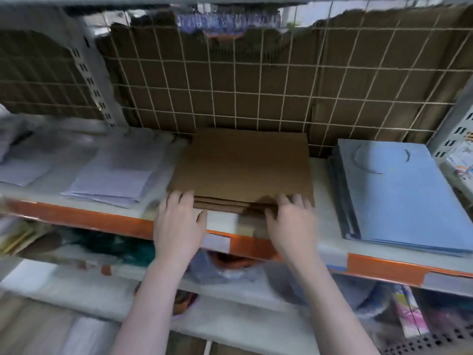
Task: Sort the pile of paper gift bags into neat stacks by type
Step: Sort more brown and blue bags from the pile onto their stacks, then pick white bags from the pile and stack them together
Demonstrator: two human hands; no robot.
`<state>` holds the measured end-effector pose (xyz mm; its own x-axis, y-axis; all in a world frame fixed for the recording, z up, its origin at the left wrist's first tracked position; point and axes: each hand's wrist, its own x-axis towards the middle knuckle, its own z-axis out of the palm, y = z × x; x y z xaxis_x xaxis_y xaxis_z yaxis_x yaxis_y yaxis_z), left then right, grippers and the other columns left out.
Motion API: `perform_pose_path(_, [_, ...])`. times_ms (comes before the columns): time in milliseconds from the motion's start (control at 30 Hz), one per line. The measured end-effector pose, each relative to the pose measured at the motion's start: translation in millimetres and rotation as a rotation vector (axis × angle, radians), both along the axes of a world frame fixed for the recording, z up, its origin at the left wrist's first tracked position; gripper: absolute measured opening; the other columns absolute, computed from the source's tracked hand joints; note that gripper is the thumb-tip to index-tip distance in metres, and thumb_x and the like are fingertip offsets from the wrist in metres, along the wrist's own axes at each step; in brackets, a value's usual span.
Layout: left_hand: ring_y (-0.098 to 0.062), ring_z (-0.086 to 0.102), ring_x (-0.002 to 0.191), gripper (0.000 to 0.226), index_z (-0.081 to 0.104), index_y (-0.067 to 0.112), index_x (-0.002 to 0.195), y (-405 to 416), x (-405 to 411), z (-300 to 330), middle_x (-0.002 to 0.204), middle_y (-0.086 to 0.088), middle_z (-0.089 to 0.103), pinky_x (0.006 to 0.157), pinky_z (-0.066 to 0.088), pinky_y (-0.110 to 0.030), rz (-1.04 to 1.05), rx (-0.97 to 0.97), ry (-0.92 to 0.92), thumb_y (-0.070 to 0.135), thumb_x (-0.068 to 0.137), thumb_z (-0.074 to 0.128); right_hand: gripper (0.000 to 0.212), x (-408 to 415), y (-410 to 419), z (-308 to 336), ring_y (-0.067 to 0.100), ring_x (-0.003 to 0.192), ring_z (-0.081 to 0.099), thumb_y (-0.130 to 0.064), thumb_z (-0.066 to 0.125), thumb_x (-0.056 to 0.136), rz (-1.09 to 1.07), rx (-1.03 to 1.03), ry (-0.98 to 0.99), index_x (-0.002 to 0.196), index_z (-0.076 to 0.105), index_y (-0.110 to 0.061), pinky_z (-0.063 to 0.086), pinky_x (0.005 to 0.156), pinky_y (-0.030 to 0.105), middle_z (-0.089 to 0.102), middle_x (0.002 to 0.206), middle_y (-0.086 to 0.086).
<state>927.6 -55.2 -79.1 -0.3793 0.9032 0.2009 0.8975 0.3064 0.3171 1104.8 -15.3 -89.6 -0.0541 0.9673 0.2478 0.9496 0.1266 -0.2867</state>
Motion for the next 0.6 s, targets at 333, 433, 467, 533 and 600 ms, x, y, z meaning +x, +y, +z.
perform_pose_path(333, [-0.033, 0.034, 0.133, 0.052, 0.046, 0.010, 0.136, -59.6, -256.4, 9.3, 0.139, -0.015, 0.047, 0.111, 0.026, -0.040, 0.070, 0.040, 0.053, 0.030, 0.089, 0.057, 0.030, -252.6, -40.1, 10.0, 0.042, 0.092, 0.056, -0.017, 0.064, 0.081, 0.112, 0.032, 0.118, 0.105, 0.066, -0.001, 0.045, 0.079, 0.044, 0.063, 0.095, 0.023])
perform_pose_path(433, [-0.034, 0.036, 0.131, 0.051, 0.048, 0.008, 0.134, -65.6, -318.9, 12.5, 0.136, -0.016, 0.049, 0.112, 0.025, -0.040, 0.132, 0.040, 0.048, 0.029, 0.088, 0.059, 0.037, -312.6, -32.3, 17.1, 0.034, 0.111, 0.051, -0.023, 0.052, 0.091, 0.174, 0.030, 0.105, 0.125, 0.056, -0.010, 0.040, 0.091, 0.039, 0.059, 0.118, 0.016])
perform_pose_path(467, [-0.035, 0.036, 0.131, 0.051, 0.049, 0.007, 0.133, -65.6, -337.7, 12.3, 0.136, -0.017, 0.049, 0.112, 0.025, -0.040, 0.149, 0.045, 0.042, 0.028, 0.088, 0.060, 0.038, -331.0, -29.1, 19.6, 0.032, 0.116, 0.049, -0.023, 0.048, 0.093, 0.189, 0.029, 0.105, 0.128, 0.053, -0.012, 0.038, 0.094, 0.038, 0.057, 0.124, 0.014])
perform_pose_path(533, [-0.036, 0.037, 0.130, 0.051, 0.049, 0.007, 0.133, -63.1, -375.7, 11.3, 0.136, -0.018, 0.049, 0.111, 0.027, -0.042, 0.175, 0.050, 0.025, 0.025, 0.087, 0.060, 0.038, -369.8, -21.8, 21.0, 0.030, 0.120, 0.046, -0.023, 0.044, 0.095, 0.226, 0.014, 0.100, 0.131, 0.050, -0.014, 0.037, 0.096, 0.036, 0.054, 0.128, 0.012])
perform_pose_path(600, [-0.037, 0.038, 0.128, 0.050, 0.050, 0.007, 0.133, -57.0, -413.9, 8.3, 0.135, -0.017, 0.050, 0.108, 0.029, -0.042, 0.206, 0.054, 0.007, 0.024, 0.087, 0.061, 0.037, -408.9, -13.2, 17.4, 0.030, 0.118, 0.047, -0.024, 0.045, 0.095, 0.248, -0.002, 0.101, 0.130, 0.052, -0.014, 0.038, 0.095, 0.036, 0.056, 0.126, 0.012])
